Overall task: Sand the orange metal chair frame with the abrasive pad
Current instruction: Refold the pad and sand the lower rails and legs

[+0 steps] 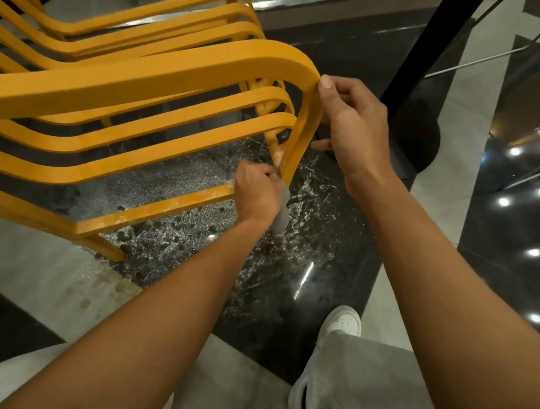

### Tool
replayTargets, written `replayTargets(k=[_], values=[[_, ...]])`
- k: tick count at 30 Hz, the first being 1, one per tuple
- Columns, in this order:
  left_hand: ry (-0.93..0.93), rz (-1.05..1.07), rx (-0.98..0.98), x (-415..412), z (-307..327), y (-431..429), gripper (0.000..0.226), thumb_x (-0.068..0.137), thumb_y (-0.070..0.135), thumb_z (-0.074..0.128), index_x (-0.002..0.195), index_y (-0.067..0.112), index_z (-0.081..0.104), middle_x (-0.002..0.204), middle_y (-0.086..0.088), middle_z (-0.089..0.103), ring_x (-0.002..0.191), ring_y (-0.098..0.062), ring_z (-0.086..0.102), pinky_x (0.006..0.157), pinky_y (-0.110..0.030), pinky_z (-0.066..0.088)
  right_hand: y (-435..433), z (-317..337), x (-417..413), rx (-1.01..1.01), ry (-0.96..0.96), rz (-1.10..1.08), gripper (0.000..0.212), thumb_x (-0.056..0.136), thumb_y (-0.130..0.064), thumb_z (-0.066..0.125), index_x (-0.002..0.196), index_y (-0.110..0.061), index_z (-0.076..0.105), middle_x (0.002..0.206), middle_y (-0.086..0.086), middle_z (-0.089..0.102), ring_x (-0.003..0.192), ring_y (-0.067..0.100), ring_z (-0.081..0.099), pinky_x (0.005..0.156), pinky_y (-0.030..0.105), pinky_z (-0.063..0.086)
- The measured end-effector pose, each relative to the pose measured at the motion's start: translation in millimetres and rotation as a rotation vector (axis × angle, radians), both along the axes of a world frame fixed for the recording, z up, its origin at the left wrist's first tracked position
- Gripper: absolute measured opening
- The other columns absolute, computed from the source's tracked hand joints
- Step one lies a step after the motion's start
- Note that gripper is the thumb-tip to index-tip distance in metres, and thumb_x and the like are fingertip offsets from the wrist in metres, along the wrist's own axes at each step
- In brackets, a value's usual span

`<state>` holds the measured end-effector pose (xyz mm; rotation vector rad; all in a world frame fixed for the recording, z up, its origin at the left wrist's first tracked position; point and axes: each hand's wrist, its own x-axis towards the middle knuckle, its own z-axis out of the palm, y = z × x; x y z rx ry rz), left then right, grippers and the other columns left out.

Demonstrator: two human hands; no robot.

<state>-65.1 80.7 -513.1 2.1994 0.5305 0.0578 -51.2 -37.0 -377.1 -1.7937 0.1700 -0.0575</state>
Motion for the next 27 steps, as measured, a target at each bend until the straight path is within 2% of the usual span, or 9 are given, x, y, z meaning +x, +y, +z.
replayTargets(k=[1, 3, 7, 10, 14, 17, 19, 21, 27], values=[[0.005, -0.048, 0.031, -4, -2, -1, 0.008, 0.098, 0.012, 0.073, 0.098, 0.013, 0.081, 0.114, -0.001, 0.061, 0.092, -0.011, 0.058, 0.074, -0.015, 0.050, 0, 0, 0, 0.003, 0.005, -0.001, 0.021, 0.101, -0.049, 0.058, 0.110, -0.035, 0.071, 0.103, -0.013, 0.071, 0.101, 0.009, 0.068, 0.081, 0.047, 0.064], [0.021, -0.100, 0.065, -15, -4, -2, 0.005, 0.098, 0.010, 0.073, 0.099, 0.010, 0.078, 0.111, 0.002, 0.055, 0.086, -0.003, 0.051, 0.065, -0.008, 0.040, 0, 0, 1, 0.008, 0.011, -0.008, 0.022, 0.102, -0.047, 0.057, 0.112, -0.032, 0.070, 0.103, -0.013, 0.071, 0.101, 0.009, 0.068, 0.079, 0.047, 0.065], [-0.060, -0.023, 0.050, -19, -2, 4, 0.010, 0.101, 0.009, 0.068, 0.101, 0.010, 0.078, 0.103, 0.007, 0.053, 0.086, 0.000, 0.048, 0.081, 0.000, 0.040, 1, 0, 2, 0.017, 0.017, -0.014, 0.021, 0.100, -0.048, 0.058, 0.108, -0.034, 0.071, 0.100, -0.014, 0.071, 0.101, 0.009, 0.067, 0.082, 0.049, 0.064], [-0.107, 0.026, 0.047, -10, 3, 4, 0.014, 0.102, 0.013, 0.069, 0.110, 0.010, 0.080, 0.117, -0.003, 0.057, 0.099, -0.008, 0.047, 0.094, -0.010, 0.037, 1, -1, 2, 0.019, 0.019, -0.014, 0.025, 0.097, -0.051, 0.056, 0.108, -0.034, 0.071, 0.099, -0.015, 0.071, 0.102, 0.010, 0.068, 0.084, 0.049, 0.063], [-0.035, -0.067, 0.072, -10, -4, 0, 0.012, 0.100, 0.010, 0.070, 0.105, 0.009, 0.081, 0.117, -0.006, 0.058, 0.099, -0.009, 0.047, 0.084, -0.008, 0.032, 2, -1, 2, 0.026, 0.024, -0.003, 0.024, 0.099, -0.049, 0.057, 0.110, -0.033, 0.071, 0.099, -0.015, 0.071, 0.102, 0.009, 0.068, 0.083, 0.049, 0.064], [-0.014, -0.087, 0.041, -17, -8, 4, 0.008, 0.099, 0.009, 0.073, 0.098, 0.011, 0.081, 0.110, -0.001, 0.058, 0.098, -0.009, 0.052, 0.086, -0.009, 0.038, 2, -1, 3, 0.033, 0.034, -0.001, 0.025, 0.099, -0.050, 0.056, 0.110, -0.033, 0.070, 0.101, -0.012, 0.072, 0.102, 0.010, 0.069, 0.080, 0.048, 0.064], [-0.040, -0.028, 0.004, -15, -7, 7, 0.008, 0.099, 0.011, 0.073, 0.098, 0.013, 0.082, 0.110, -0.002, 0.065, 0.100, -0.011, 0.059, 0.093, -0.018, 0.049, 2, 0, 3, 0.037, 0.041, -0.003, 0.026, 0.097, -0.051, 0.055, 0.109, -0.033, 0.070, 0.103, -0.011, 0.072, 0.103, 0.012, 0.069, 0.080, 0.048, 0.064], [-0.092, 0.069, -0.055, -9, -5, 6, 0.009, 0.098, 0.012, 0.074, 0.101, 0.014, 0.083, 0.107, -0.004, 0.074, 0.096, -0.014, 0.066, 0.092, -0.025, 0.056, 2, 0, 4, 0.041, 0.043, -0.008, 0.023, 0.100, -0.048, 0.056, 0.110, -0.032, 0.070, 0.105, -0.010, 0.071, 0.103, 0.013, 0.069, 0.079, 0.048, 0.065], [0.002, 0.207, -0.256, -1, -1, -10, 0.015, 0.096, 0.016, 0.078, 0.108, 0.010, 0.083, 0.092, 0.002, 0.077, 0.076, -0.006, 0.064, 0.079, -0.018, 0.054, 3, -1, 4, 0.066, 0.048, 0.006, 0.026, 0.099, -0.050, 0.056, 0.110, -0.030, 0.069, 0.107, -0.006, 0.071, 0.103, 0.016, 0.071, 0.079, 0.050, 0.065]])
